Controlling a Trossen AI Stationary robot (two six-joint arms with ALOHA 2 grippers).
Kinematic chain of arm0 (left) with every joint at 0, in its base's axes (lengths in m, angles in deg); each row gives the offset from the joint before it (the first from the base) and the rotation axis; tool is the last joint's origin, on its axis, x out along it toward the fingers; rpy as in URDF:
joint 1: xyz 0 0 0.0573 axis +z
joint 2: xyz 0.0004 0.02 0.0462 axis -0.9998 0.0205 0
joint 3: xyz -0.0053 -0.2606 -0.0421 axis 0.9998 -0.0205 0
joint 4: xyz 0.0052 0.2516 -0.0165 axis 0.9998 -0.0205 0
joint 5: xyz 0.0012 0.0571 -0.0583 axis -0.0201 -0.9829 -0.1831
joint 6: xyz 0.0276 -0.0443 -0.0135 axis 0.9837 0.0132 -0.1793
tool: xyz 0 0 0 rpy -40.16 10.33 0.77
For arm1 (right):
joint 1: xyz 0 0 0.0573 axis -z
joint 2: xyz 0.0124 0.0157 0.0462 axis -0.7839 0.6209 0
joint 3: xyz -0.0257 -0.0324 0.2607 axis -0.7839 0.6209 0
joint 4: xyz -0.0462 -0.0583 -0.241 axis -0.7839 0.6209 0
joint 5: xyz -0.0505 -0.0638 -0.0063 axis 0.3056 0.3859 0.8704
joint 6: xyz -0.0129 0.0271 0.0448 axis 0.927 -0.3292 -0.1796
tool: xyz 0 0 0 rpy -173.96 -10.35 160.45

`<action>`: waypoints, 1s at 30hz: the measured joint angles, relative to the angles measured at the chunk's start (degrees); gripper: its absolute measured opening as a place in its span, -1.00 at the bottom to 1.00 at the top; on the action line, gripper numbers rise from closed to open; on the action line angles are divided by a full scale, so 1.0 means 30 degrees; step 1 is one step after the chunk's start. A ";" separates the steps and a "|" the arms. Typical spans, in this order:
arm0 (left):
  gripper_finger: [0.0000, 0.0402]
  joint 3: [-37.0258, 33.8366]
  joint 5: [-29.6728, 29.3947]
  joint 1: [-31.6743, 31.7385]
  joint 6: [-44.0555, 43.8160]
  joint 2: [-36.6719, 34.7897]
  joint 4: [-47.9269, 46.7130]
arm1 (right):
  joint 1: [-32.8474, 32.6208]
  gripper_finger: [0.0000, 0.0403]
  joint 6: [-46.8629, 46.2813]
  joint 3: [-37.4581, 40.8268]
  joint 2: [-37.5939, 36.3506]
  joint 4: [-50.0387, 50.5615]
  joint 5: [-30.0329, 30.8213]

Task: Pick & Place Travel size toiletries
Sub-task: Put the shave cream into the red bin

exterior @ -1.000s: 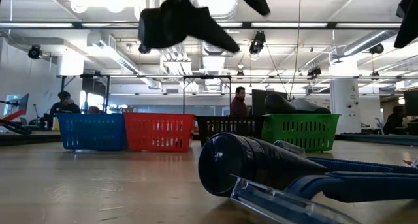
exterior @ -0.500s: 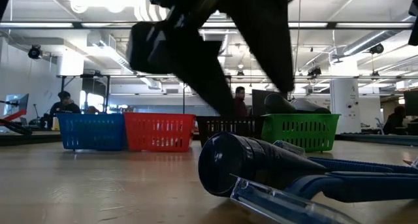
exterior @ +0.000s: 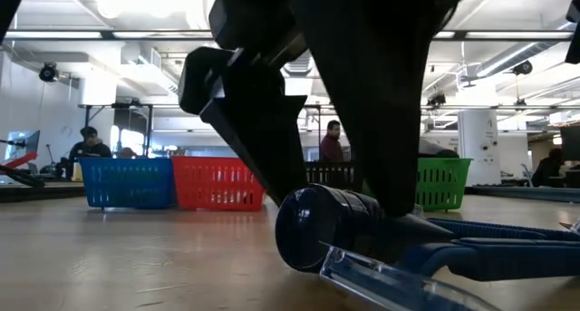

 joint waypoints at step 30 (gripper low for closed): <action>-0.37 -0.0040 -0.2181 -0.0404 0.0138 -0.0052 -0.1395 | 0.0000 0.81 0.0139 0.0357 0.0000 0.0504 -0.0088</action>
